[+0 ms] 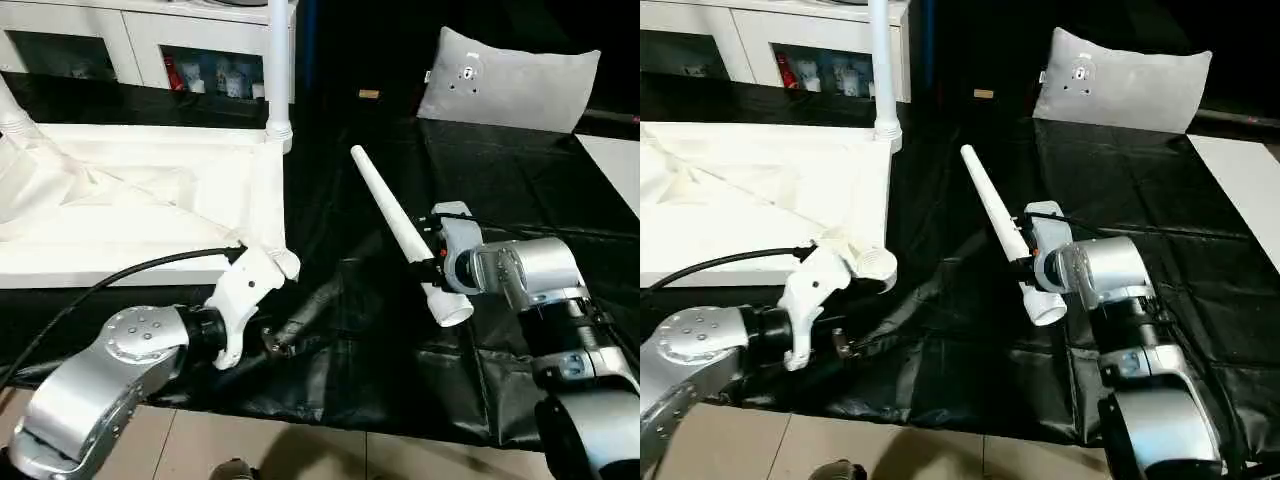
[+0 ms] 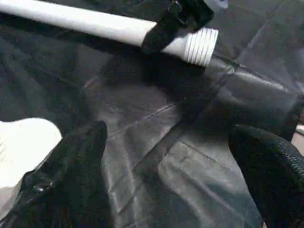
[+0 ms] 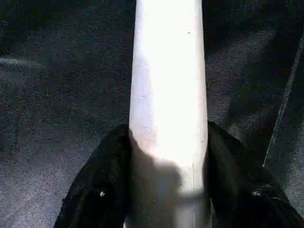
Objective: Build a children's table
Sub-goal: Pick table leg
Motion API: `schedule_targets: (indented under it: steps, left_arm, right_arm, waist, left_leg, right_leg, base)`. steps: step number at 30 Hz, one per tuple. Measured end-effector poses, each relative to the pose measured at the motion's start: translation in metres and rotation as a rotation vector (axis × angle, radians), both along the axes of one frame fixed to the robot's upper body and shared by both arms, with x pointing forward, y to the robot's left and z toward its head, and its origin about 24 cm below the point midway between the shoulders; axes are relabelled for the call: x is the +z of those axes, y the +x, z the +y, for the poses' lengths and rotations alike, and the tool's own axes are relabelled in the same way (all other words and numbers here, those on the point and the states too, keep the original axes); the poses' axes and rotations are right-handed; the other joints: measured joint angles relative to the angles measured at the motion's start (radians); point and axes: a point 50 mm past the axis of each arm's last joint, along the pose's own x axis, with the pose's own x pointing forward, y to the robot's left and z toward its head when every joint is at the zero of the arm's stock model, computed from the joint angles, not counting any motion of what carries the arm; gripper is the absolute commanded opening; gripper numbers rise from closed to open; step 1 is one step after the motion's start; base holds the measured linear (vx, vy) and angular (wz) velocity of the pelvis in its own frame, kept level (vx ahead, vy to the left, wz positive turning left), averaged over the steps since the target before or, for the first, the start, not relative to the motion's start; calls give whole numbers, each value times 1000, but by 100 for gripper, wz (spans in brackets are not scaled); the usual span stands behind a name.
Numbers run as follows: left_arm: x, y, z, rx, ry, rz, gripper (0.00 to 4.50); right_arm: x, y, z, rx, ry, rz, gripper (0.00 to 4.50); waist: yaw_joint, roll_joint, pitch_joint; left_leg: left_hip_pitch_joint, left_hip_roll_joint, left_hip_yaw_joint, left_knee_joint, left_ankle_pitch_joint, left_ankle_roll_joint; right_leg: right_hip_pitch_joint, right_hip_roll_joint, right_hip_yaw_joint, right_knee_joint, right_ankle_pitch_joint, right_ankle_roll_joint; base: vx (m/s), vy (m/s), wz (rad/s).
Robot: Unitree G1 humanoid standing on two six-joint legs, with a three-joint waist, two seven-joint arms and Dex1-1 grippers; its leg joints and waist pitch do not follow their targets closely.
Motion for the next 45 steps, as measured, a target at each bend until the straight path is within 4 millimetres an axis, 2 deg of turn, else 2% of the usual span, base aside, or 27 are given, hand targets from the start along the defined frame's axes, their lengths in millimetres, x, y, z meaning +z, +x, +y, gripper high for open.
schedule_targets:
  steps: [4, 8, 10, 12, 14, 15, 18, 21, 24, 28, 33, 39, 40, 45]
  left_arm:
    - [-1, 4, -4, 14, -39, 0, 450]
    - [8, 22, -2, 101, -70, -84, 450]
    - [14, 31, -1, 161, -110, -123, 450]
    - [21, 43, 0, 240, -183, -147, 450]
    - [27, 50, 5, 285, -219, -162, 450]
    - [31, 55, 4, 320, -282, -158, 450]
    - [45, 67, -5, 346, -471, -120, 450]
    - [67, 74, -22, 283, -658, -89, 450]
    - [82, 77, -33, 219, -780, -48, 450]
    - [93, 77, -45, 150, -893, 5, 450]
    - [100, 74, -54, 67, -959, 67, 450]
    - [94, 75, -58, 63, -897, 92, 450]
    - [93, 76, -59, 64, -876, 82, 423]
    - [80, 78, -61, 102, -782, 47, 396]
  right_arm:
    - [0, -2, 1, -26, 62, -13, 189]
    - [-1, -5, 6, -49, 206, -102, 189]
    - [2, -5, 9, -59, 313, -184, 189]
    - [8, -10, 12, -53, 491, -281, 189]
    - [14, -12, 18, -22, 592, -308, 189]
    - [17, -16, 16, -12, 666, -329, 189]
    - [25, -27, 16, 31, 879, -372, 189]
    - [43, -34, 24, 128, 1060, -443, 189]
    - [56, -41, 27, 216, 1146, -499, 189]
    - [64, -47, 31, 277, 1205, -509, 189]
    - [63, -52, 35, 306, 1223, -501, 189]
    - [65, -52, 38, 329, 1210, -514, 189]
    - [66, -52, 39, 331, 1206, -521, 189]
    - [69, -58, 47, 408, 1083, -562, 189]
  waist:
    - [0, 6, -3]
    - [6, 11, -8]
    - [10, 11, -9]
    - [17, 10, -9]
    - [19, 11, -10]
    - [24, 15, -11]
    - [33, 10, -11]
    - [35, 7, -12]
    - [35, 6, -13]
    - [36, 6, -13]
    - [41, 6, -13]
    - [45, 6, -13]
    - [46, 6, -13]
    - [47, 6, -14]
  left_leg:
    - [0, 0, 0, 0, 0, 0]
    - [0, 0, 1, -1, 3, 4]
    - [0, 1, 2, -1, 3, 6]
    - [0, 4, 3, -1, 4, 8]
    - [0, 5, 4, -1, 4, 9]
    - [-1, 5, 4, 0, 5, 9]
    - [-3, 6, 7, 0, 7, 14]
    - [-3, 9, 15, 0, 8, 16]
    - [-3, 11, 21, 0, 9, 17]
    - [-3, 11, 22, 0, 10, 18]
    - [-4, 11, 22, -1, 11, 19]
    - [-5, 12, 22, -2, 11, 19]
    - [-6, 12, 23, -2, 11, 19]
    - [-11, 11, 23, -4, 14, 23]
  right_leg:
    - [0, 0, 0, 0, 1, 0]
    - [0, 0, 0, 1, 2, 0]
    - [-1, 0, 0, 1, 4, 0]
    - [-1, 0, 0, 0, 4, 0]
    - [-1, 0, 0, 0, 6, 1]
    - [-1, 0, 0, 0, 6, 1]
    - [-1, -2, -1, 0, 7, 2]
    - [-2, -3, -1, -1, 9, 1]
    - [-2, -5, 0, -1, 10, 1]
    - [-2, -5, 0, -1, 10, 2]
    - [-3, -5, -1, -3, 11, 3]
    - [-2, -5, -1, -9, 14, 6]
    - [-2, -5, -1, -10, 15, 8]
    - [-3, -6, -2, -18, 18, 10]
  base:
    - [0, 0, 0]
    - [0, 0, 0]
    - [0, 0, 0]
    - [0, 0, 0]
    - [0, 0, 0]
    - [0, 0, 0]
    - [0, 0, 0]
    - [0, 0, 0]
    - [0, 0, 0]
    - [0, 0, 0]
    - [0, 0, 0]
    - [0, 0, 0]
    - [0, 0, 0]
    - [0, 0, 0]
